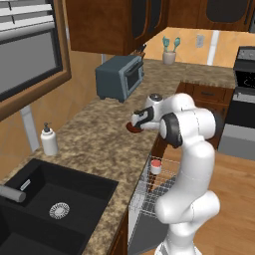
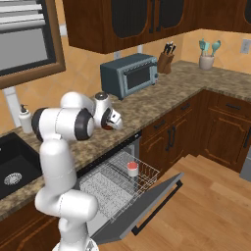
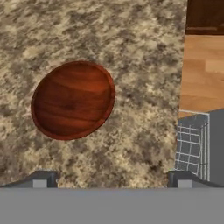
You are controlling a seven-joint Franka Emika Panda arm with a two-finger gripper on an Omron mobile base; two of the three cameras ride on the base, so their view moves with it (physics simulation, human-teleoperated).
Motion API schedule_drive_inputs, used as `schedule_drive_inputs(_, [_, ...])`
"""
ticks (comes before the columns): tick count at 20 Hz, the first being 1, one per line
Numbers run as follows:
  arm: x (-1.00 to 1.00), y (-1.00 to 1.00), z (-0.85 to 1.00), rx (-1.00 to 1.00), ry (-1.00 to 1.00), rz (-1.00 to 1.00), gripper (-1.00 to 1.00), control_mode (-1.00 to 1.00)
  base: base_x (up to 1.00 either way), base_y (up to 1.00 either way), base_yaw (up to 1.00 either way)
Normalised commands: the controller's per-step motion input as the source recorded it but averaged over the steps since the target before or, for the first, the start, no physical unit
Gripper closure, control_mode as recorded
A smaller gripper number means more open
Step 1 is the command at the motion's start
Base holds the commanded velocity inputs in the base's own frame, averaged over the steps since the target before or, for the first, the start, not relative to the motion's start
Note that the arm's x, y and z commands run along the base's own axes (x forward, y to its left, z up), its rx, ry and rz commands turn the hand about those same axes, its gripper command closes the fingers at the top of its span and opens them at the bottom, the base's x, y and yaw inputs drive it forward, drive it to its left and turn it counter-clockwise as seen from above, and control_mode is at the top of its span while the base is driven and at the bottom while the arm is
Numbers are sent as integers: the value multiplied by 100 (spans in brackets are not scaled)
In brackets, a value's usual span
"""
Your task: Pick up the cup and bowl from the counter, place them in the dishwasher, and close the dishwasher door.
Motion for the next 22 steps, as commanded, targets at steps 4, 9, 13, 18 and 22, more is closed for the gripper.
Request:
schedule_drive_inputs(4, [14, -13, -14, 17, 4, -13, -100, -100, 0, 0, 0])
schedule_drive_inputs(9, [14, -23, -22, 17, 3, -8, -100, -100, 0, 0, 0])
schedule_drive_inputs(13, [41, -3, -21, 1, 16, -4, -100, -100, 0, 0, 0])
schedule_drive_inputs(18, [51, 0, -11, -1, 16, -5, -100, -100, 0, 0, 0])
schedule_drive_inputs(22, [41, 0, -9, -1, 13, -3, -100, -100, 0, 0, 0])
